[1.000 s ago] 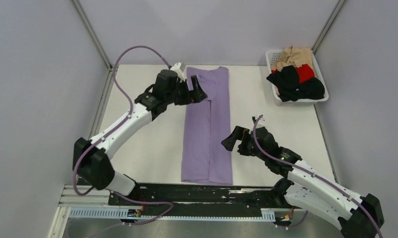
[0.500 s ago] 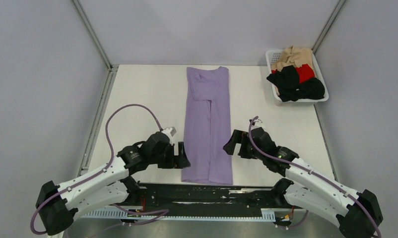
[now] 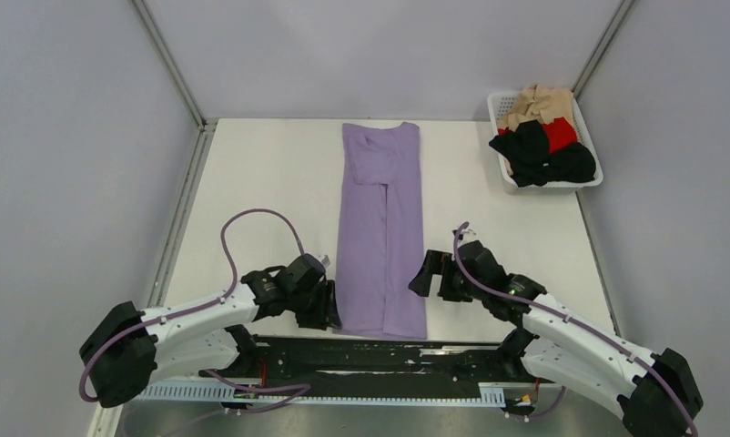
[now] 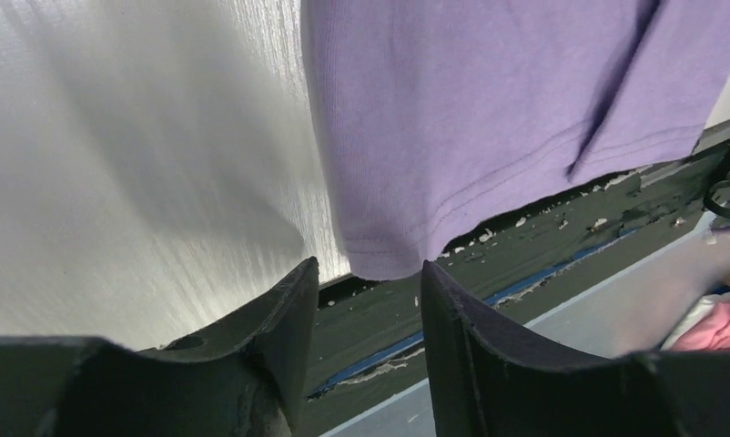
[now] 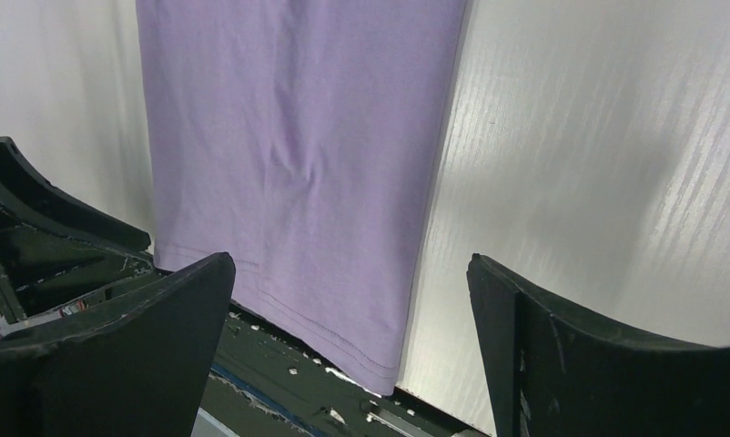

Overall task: Fold and stack the t-shirts
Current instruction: Grab the bottom of the folded rectangular tshirt with both arms

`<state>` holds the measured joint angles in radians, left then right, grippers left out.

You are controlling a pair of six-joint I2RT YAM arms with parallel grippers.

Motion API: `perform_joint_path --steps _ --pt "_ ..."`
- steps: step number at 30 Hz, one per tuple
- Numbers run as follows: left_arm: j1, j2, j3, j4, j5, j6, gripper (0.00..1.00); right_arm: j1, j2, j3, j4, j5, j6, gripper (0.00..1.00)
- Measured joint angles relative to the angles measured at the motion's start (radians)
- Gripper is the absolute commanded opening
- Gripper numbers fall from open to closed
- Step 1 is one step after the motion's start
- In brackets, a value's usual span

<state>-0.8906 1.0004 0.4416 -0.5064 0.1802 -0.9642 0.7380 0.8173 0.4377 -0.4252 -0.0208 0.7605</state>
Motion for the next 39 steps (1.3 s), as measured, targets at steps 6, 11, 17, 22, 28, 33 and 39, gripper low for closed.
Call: perform_joint_path --steps 6,11,17,22,28,33,39 --pt "0.000 0.069 -0.017 0.066 0.020 -0.018 0.40 0.000 0.013 -0.008 0.000 -0.015 0.001 1.00" --pt "0.000 0.086 -0.023 0.093 0.021 -0.024 0.16 0.000 0.013 -0.022 -0.003 -0.042 -0.003 1.00" --pt "0.000 0.117 -0.029 0.127 0.036 -0.029 0.00 0.000 0.029 -0.026 -0.004 -0.122 -0.015 0.99" --pt "0.000 0.117 -0.029 0.126 0.039 -0.023 0.00 0.000 0.066 -0.026 -0.006 -0.209 -0.024 0.92" --pt "0.000 0.084 -0.029 0.097 0.039 -0.022 0.00 0.016 0.113 -0.026 -0.031 -0.279 -0.021 0.76" --pt "0.000 0.049 -0.031 0.092 0.040 -0.029 0.00 0.039 0.155 -0.028 -0.035 -0.302 -0.008 0.65" --pt "0.000 0.033 -0.066 0.108 0.047 -0.045 0.00 0.075 0.215 -0.040 -0.030 -0.296 0.016 0.55"
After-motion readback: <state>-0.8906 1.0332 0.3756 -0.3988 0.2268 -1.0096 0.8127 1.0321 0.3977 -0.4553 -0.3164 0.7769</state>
